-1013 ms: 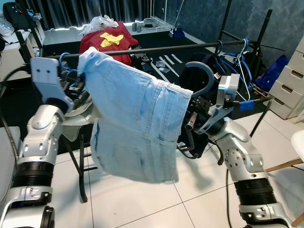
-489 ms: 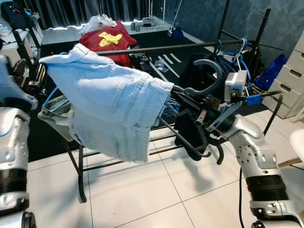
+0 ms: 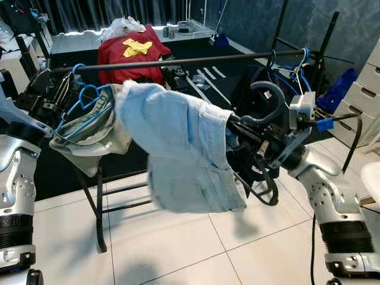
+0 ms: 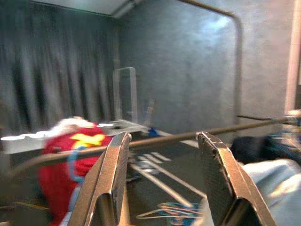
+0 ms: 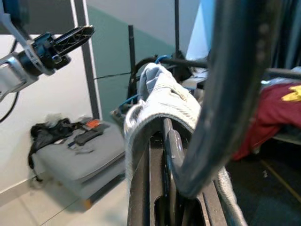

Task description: Hang hanger

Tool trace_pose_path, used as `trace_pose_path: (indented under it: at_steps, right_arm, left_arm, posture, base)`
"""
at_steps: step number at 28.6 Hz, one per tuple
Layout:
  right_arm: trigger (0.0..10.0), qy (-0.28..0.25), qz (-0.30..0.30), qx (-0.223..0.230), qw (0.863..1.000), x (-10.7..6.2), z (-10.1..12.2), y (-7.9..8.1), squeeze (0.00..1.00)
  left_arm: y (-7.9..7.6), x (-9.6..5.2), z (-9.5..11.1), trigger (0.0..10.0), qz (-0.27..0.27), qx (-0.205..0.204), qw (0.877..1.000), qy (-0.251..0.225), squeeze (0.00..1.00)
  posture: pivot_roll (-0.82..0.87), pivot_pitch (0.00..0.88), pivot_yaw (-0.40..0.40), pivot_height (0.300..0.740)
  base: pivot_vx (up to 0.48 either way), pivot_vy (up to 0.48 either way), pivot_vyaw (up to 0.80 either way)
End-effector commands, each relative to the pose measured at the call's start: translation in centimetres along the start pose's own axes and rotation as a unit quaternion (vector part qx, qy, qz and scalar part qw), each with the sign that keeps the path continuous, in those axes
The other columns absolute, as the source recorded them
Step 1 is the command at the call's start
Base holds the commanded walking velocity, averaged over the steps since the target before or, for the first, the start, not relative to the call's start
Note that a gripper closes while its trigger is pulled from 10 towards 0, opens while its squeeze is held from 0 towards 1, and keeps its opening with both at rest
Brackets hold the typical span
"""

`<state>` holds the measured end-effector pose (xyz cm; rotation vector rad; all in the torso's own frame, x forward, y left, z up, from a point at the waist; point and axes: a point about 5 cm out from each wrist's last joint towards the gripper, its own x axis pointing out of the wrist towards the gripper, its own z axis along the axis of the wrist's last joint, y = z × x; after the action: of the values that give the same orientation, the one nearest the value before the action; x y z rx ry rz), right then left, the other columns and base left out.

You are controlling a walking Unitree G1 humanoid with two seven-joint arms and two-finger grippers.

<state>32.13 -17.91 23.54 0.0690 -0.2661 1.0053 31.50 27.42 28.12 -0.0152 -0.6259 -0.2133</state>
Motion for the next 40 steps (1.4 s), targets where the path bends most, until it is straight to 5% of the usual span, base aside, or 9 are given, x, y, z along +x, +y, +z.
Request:
trace_pose_path:
  at_steps: [1, 2, 3, 5, 7, 12, 23, 32, 40]
  right_arm:
    - [0.0, -0.019, 0.026, -0.004, 0.999, 0.2, 0.9, 0.6, 0.00]
    - [0.0, -0.019, 0.026, -0.004, 0.999, 0.2, 0.9, 0.6, 0.00]
    - [0.0, -0.013, 0.030, 0.000, 0.999, 0.0, 0.8, 0.7, 0.00]
    - [0.0, -0.013, 0.030, 0.000, 0.999, 0.0, 0.8, 0.7, 0.00]
    - [0.0, -0.004, 0.057, 0.018, 0.998, -0.2, 0.6, 1.3, 0.00]
    - [0.0, 0.003, 0.096, 0.043, 0.994, -0.6, 0.6, 2.0, 0.00]
    - [0.0, 0.022, 0.163, 0.084, 0.983, -2.2, 1.5, 3.3, 0.00]
    - [0.0, 0.025, 0.184, 0.090, 0.979, -3.0, 2.8, 3.4, 0.00]
    - [0.0, 0.035, 0.199, 0.111, 0.973, -3.9, 3.6, 3.5, 0.00]
  left_arm:
    - [-2.1, -0.3, 0.0, 10.0, -0.095, -0.058, 0.994, 0.010, 0.00]
    - [-2.1, -0.3, 0.0, 10.0, -0.095, -0.058, 0.994, 0.010, 0.00]
    - [-3.7, -0.7, 0.2, 10.0, -0.163, -0.104, 0.981, 0.008, 0.00]
    - [-3.7, -0.7, 0.2, 10.0, -0.163, -0.104, 0.981, 0.008, 0.00]
    - [-5.8, -1.1, 0.2, 10.0, -0.250, -0.152, 0.956, 0.013, 0.00]
    - [-6.6, -1.3, -0.4, 10.0, -0.269, -0.159, 0.949, 0.032, 0.00]
    - [-4.6, -2.9, -2.5, 10.0, -0.238, -0.128, 0.957, 0.102, 0.00]
    - [-2.3, -5.9, -2.1, 10.0, -0.249, -0.185, 0.937, 0.159, 0.00]
    - [-2.1, -6.8, -2.2, 10.0, -0.268, -0.168, 0.932, 0.178, 0.00]
  posture:
    - [-0.18, 0.067, -0.024, 0.740]
    - [-0.18, 0.067, -0.024, 0.740]
    - [-0.18, 0.068, -0.024, 0.740]
    - [-0.18, 0.068, -0.024, 0.740]
    - [-0.18, 0.066, -0.024, 0.740]
    - [-0.18, 0.063, -0.019, 0.740]
    - [-0.18, 0.058, -0.029, 0.740]
    - [-0.18, 0.047, -0.028, 0.740]
    - [-0.18, 0.047, -0.036, 0.740]
  base:
    - [0.000, 0.000, 0.00]
    - [0.000, 0.000, 0.00]
    - [0.000, 0.000, 0.00]
    - [0.000, 0.000, 0.00]
    - [0.000, 0.000, 0.00]
    - [0.000, 0.000, 0.00]
    - [0.000, 0.000, 0.00]
    - [0.000, 0.000, 0.00]
    - [0.000, 0.000, 0.00]
